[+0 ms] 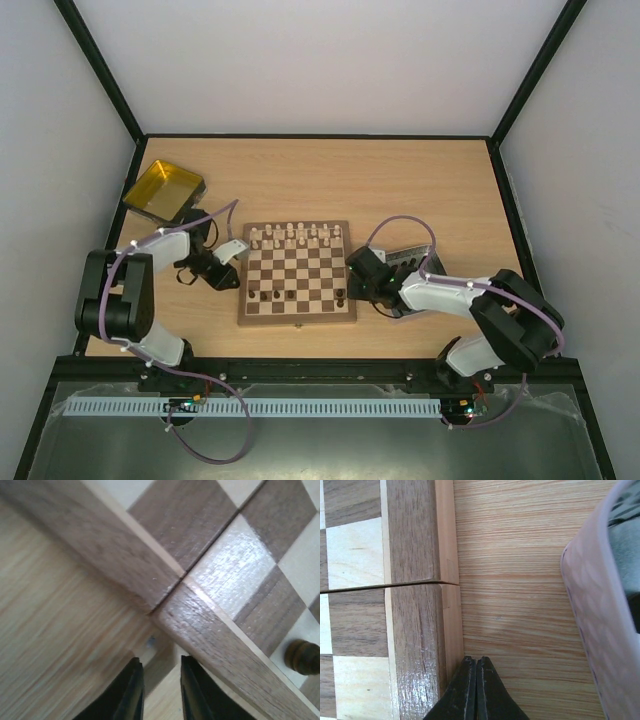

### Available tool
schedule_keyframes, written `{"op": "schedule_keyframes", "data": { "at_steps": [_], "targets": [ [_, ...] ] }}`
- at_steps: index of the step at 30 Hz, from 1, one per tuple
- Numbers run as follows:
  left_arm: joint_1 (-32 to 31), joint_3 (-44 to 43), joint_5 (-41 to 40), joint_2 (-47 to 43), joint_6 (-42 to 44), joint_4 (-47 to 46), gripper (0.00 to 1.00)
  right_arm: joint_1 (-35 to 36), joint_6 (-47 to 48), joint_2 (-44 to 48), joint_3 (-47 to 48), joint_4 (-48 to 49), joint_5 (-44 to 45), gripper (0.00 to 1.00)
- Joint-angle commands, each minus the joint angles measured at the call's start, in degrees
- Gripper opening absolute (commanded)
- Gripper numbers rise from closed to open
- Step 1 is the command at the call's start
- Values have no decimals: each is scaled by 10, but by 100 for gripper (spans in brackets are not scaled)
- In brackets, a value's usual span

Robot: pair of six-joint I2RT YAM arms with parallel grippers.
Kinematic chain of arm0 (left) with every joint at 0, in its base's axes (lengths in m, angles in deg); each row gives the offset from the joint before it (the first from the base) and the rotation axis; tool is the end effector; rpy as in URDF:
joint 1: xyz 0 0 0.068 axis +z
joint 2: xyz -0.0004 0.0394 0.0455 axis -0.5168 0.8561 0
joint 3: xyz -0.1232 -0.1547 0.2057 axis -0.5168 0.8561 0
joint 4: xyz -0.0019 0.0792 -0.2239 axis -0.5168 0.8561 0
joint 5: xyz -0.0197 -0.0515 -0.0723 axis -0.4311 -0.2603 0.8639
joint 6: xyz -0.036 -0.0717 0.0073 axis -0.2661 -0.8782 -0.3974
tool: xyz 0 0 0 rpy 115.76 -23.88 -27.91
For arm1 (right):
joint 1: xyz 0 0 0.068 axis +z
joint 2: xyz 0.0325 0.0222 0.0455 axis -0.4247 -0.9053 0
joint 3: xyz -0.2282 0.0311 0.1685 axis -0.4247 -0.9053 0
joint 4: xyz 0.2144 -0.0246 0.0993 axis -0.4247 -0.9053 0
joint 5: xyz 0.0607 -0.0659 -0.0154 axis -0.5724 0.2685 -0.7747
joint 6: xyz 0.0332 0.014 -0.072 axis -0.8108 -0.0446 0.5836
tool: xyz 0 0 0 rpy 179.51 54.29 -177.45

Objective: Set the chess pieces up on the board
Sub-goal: Adjust the chessboard at the center of the board.

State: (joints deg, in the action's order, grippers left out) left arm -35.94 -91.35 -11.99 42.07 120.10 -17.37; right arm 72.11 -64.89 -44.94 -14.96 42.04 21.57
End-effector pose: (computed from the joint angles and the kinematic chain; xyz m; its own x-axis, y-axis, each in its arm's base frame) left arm 0.2286 -0.0498 0.1385 -0.7183 0.5984 -0.3548 0.6921 0.6665 -0.2769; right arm 0.1695 0.1836 0.1404 -0.9313 0.0878 -0.3535 -0.0712 0.9079 0.4131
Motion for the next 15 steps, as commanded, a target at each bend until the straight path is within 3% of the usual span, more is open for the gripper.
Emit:
{"op": "schedule_keyframes", "data": {
  "at_steps": [1, 8, 11, 15],
  "targets": [
    [-4, 14, -20, 2, -8, -66, 28, 17, -8, 8, 3, -34, -16, 2],
    [3, 17, -35, -24, -11, -65, 33, 16, -6, 51, 47, -106, 58, 6],
    [7, 18, -39, -30, -13, -66, 35, 8, -4, 76, 65, -137, 85, 16],
    [10, 22, -39, -40, -18, -69, 37, -12, -1, 103, 75, -162, 99, 44]
  ]
}}
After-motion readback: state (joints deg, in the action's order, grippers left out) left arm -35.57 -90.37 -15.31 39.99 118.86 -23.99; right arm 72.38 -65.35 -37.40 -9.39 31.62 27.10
